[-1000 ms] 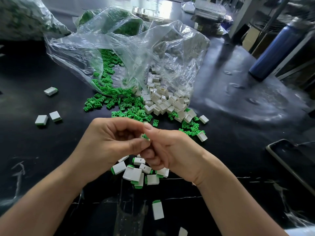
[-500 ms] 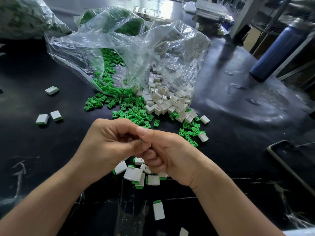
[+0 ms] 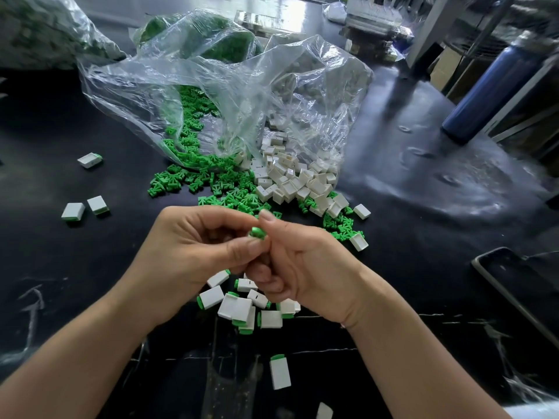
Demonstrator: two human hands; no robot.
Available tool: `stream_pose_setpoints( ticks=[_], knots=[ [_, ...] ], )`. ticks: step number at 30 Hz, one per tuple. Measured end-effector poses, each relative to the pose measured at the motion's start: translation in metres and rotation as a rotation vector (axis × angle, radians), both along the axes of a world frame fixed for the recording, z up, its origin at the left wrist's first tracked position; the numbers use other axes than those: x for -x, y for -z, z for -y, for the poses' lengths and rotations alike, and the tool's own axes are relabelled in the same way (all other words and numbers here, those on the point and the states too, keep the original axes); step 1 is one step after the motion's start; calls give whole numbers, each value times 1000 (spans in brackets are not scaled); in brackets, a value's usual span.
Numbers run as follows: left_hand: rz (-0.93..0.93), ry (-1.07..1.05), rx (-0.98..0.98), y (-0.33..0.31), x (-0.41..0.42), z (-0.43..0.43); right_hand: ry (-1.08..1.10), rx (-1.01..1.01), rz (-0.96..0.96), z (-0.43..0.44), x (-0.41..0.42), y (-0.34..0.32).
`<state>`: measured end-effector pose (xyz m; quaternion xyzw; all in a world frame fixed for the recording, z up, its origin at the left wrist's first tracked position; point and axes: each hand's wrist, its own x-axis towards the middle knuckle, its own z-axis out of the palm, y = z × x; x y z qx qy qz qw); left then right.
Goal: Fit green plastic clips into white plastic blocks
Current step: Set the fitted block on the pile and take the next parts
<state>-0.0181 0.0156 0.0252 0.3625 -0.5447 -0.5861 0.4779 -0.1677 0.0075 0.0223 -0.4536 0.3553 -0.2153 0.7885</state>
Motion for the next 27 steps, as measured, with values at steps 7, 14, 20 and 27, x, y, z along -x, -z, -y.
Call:
stream_pose_setpoints(
  ticks=[7, 14, 20, 27],
  knots=[
    [12, 37, -73, 3, -6, 3, 30, 29, -43, -1, 1, -4],
    [17, -3, -98, 4, -6, 2, 97, 129, -144, -3, 2, -6],
    [44, 0, -82, 1, -6, 3, 126, 183, -141, -5, 0, -9],
    [-25, 71, -138, 0, -5, 3, 125, 347, -248, -9, -2, -12]
  ],
)
